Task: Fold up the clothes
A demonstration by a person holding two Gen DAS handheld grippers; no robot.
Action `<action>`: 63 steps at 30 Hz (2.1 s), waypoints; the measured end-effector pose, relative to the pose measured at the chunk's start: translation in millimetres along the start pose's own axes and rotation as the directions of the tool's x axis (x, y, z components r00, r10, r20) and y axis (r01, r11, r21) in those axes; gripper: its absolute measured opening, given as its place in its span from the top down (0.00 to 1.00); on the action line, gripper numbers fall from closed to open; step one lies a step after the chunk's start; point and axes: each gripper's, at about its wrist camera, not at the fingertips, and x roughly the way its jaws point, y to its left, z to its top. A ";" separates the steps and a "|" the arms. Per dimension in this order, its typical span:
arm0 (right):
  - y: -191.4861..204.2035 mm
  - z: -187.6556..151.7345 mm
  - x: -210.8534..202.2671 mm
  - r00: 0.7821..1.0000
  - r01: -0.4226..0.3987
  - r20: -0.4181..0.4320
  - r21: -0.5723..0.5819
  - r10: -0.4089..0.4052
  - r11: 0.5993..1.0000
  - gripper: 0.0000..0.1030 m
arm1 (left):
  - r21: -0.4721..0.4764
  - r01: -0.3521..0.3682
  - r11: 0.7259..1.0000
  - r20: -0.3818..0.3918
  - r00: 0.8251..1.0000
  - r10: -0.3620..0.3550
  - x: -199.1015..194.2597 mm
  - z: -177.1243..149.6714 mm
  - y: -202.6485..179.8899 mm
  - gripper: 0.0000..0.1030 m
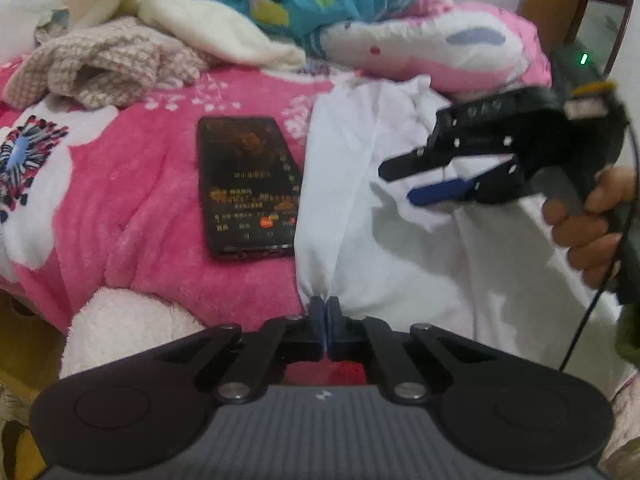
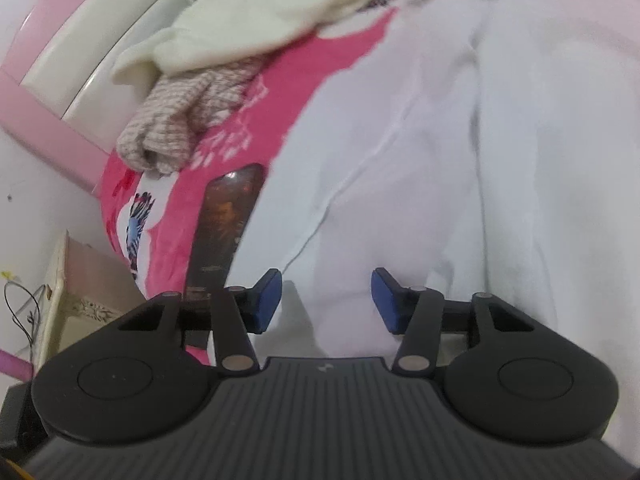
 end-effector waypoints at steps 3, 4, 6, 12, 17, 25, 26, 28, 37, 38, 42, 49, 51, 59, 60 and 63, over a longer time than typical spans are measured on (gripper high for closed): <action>-2.6 0.1 -2.6 1.000 -0.026 -0.007 0.039 0.026 0.999 0.52 | 0.014 0.034 0.999 0.052 0.998 -0.035 -17.5 1.2 -8.6 0.99; -0.4 0.6 -4.4 0.999 -0.039 -0.015 0.040 0.040 0.998 0.52 | 0.025 0.052 0.998 0.069 0.996 -0.053 -22.9 2.9 -12.3 0.99; 9.6 1.8 -8.5 0.998 -0.063 -0.018 0.009 0.063 0.998 0.51 | 0.052 0.084 0.995 0.097 0.991 -0.088 -31.5 6.3 -20.3 0.99; 48.5 7.3 -16.0 0.999 -0.029 -0.019 -0.158 0.026 0.987 0.44 | 0.160 0.177 0.971 0.135 0.971 -0.199 -39.4 11.3 -58.1 0.99; 62.6 5.0 -12.4 0.996 0.060 -0.042 -0.308 -0.077 0.950 0.47 | 0.276 0.243 0.930 0.129 0.949 -0.286 -38.3 9.8 -86.5 0.99; 13.4 2.4 -80.4 0.987 0.056 0.162 -0.192 -0.025 0.980 0.98 | 0.389 0.353 0.851 0.103 0.901 -0.421 -35.7 13.8 -126.0 0.99; 4.4 0.3 -93.8 0.981 0.051 0.195 -0.163 -0.018 0.985 0.98 | 0.407 0.365 0.837 0.100 0.893 -0.438 -35.4 13.3 -131.5 0.99; -14.5 -7.1 -119.2 0.966 0.044 0.260 -0.110 -0.014 0.993 0.98 | 0.432 0.396 0.811 0.075 0.880 -0.469 -31.2 11.5 -143.5 0.99; -111.5 -50.5 -137.9 0.934 0.223 0.254 0.139 -0.252 0.965 0.93 | 0.431 0.526 0.733 -0.173 0.845 -0.505 17.8 -14.3 -171.0 0.88; -117.2 -53.4 -136.9 0.926 0.255 0.244 0.155 -0.287 0.954 0.92 | 0.425 0.535 0.731 -0.188 0.841 -0.507 19.0 -16.9 -168.6 0.83; -118.0 -59.6 -151.1 0.904 0.274 0.296 0.152 -0.308 0.950 0.88 | 0.410 0.548 0.729 -0.188 0.833 -0.521 10.0 -21.1 -144.5 0.69; -61.4 -66.7 -154.6 0.932 0.242 0.301 -0.097 -0.203 0.965 0.59 | 0.338 0.432 0.836 -0.148 0.902 -0.406 17.0 -12.2 -108.7 0.68; -47.6 -74.0 -140.4 0.943 0.268 0.250 -0.177 -0.220 0.947 0.48 | 0.343 0.407 0.846 -0.155 0.913 -0.377 21.4 -13.3 -108.3 0.69; -48.8 -96.6 -117.0 0.930 0.357 0.184 -0.251 -0.318 0.900 0.95 | 0.419 0.393 0.818 -0.188 0.920 -0.345 26.5 -17.8 -114.6 0.68; -54.8 -94.2 -128.8 0.930 0.340 0.217 -0.198 -0.298 0.919 0.96 | 0.434 0.392 0.811 -0.188 0.920 -0.344 25.2 -18.6 -115.8 0.67; -79.5 -91.1 -170.4 0.914 0.240 0.343 -0.026 -0.217 0.970 0.97 | 0.478 0.392 0.786 -0.200 0.920 -0.337 24.2 -23.4 -123.6 0.61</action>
